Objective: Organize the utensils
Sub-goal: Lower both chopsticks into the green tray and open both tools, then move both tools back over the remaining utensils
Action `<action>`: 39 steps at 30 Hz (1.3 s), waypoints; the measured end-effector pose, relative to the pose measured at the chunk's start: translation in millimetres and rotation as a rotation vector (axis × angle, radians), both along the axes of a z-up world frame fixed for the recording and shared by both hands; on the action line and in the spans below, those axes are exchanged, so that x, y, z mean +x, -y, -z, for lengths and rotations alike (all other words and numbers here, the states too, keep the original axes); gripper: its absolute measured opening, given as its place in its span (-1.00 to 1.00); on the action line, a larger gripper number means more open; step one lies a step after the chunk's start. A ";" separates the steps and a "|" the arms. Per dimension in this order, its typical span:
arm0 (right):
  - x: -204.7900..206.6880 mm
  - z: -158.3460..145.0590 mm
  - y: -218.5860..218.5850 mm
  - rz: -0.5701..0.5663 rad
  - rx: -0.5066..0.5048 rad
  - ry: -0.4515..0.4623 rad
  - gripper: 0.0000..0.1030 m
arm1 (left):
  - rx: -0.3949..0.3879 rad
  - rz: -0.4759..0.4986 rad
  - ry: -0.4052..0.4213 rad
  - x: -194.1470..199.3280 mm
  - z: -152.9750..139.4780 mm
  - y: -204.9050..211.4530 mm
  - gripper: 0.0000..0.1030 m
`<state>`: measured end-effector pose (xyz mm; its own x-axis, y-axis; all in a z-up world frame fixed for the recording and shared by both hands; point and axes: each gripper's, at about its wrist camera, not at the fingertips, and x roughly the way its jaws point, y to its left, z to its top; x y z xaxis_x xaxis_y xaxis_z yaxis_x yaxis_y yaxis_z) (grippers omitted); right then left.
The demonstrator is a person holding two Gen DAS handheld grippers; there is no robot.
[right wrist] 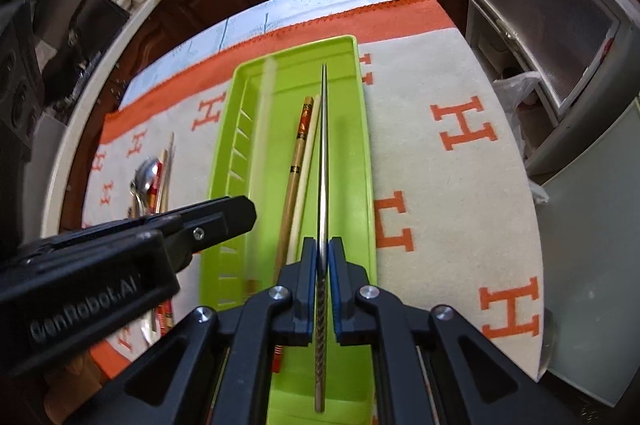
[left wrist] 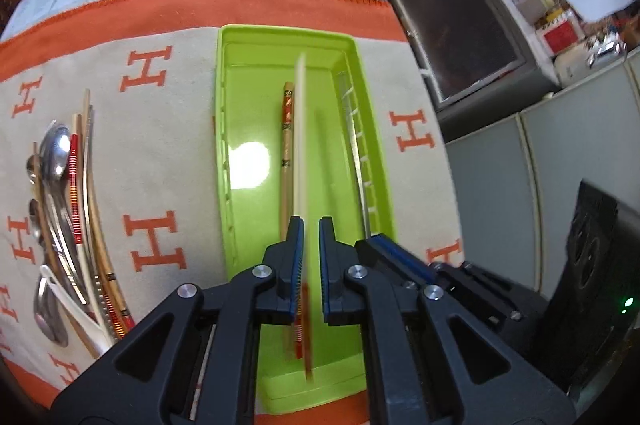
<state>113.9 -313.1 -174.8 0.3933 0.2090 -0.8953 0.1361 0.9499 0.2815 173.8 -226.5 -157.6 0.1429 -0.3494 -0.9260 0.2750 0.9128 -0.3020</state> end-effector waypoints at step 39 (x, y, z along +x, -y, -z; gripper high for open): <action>-49.1 -66.5 -85.5 -0.040 -0.033 0.136 -0.64 | 0.107 -0.124 0.307 -86.4 -73.2 -162.4 0.13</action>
<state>64.8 -227.6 -108.2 0.5038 0.1984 -0.8407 0.0605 0.9628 0.2635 87.4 -64.1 -84.4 0.4559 -0.2151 -0.8636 0.2230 0.9670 -0.1231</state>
